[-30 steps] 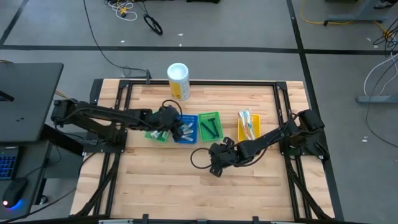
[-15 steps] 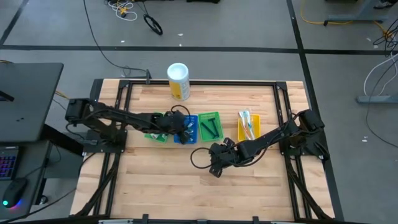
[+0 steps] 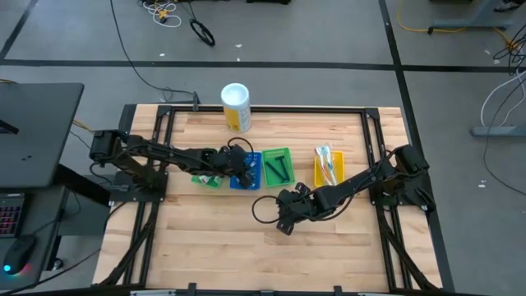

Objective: Pick & Place Travel size toiletries
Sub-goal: Put the silver nail cutter into the blue bin

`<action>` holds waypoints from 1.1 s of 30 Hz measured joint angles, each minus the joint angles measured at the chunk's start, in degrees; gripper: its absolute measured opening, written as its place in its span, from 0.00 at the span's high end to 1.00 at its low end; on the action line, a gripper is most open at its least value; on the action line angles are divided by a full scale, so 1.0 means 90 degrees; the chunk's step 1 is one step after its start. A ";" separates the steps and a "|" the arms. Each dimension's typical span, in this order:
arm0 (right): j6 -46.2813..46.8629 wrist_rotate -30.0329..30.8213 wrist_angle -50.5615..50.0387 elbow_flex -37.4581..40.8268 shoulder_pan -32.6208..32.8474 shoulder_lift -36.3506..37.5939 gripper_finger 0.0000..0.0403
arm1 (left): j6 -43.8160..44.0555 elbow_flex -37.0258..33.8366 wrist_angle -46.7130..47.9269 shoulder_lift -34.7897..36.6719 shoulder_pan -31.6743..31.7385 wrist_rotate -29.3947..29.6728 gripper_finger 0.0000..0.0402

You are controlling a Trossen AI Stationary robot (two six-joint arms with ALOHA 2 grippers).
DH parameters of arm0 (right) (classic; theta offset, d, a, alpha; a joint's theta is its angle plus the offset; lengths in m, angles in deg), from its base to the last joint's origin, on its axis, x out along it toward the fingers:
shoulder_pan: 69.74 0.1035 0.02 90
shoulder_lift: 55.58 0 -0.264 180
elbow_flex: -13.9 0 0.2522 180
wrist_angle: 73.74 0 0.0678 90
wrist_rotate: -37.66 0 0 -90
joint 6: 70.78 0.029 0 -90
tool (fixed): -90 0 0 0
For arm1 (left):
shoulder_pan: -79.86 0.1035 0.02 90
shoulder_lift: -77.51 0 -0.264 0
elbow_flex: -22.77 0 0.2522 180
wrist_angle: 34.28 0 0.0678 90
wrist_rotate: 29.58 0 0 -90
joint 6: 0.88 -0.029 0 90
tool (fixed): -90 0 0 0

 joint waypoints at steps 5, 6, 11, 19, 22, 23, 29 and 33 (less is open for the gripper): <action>0.0000 0.0000 -0.0001 0.0000 0.0000 0.0000 0.49 | -0.0050 0.0000 0.0049 -0.0015 0.0000 0.0078 0.90; 0.0000 0.0000 -0.0001 0.0000 0.0000 0.0000 0.49 | -0.0116 0.0000 0.0026 -0.0042 0.0000 0.0079 0.91; 0.0000 0.0000 0.0023 0.0000 0.0000 0.0000 0.49 | -0.0133 0.0000 0.0046 -0.0054 0.0052 0.0054 0.89; 0.0000 -0.0002 0.0028 0.0000 0.0000 0.0000 0.49 | -0.0401 0.0000 0.0000 -0.0054 0.0060 -0.0092 0.86; 0.0000 0.0000 0.0028 0.0000 0.0000 0.0000 0.49 | -0.0398 0.0000 -0.0002 -0.0054 0.0061 -0.0123 0.86; 0.0000 0.0000 0.0028 0.0000 0.0000 0.0000 0.49 | -0.0409 0.0000 0.0000 -0.0054 0.0061 -0.0121 0.86; 0.0000 -0.0005 0.0030 0.0000 0.0000 0.0000 0.49 | -0.0472 0.0000 -0.0048 -0.0137 0.0083 -0.0114 0.85; 0.0000 -0.0007 0.0035 0.0000 0.0000 -0.0002 0.49 | -0.0470 0.0019 -0.0216 -0.0372 0.0083 -0.0124 0.85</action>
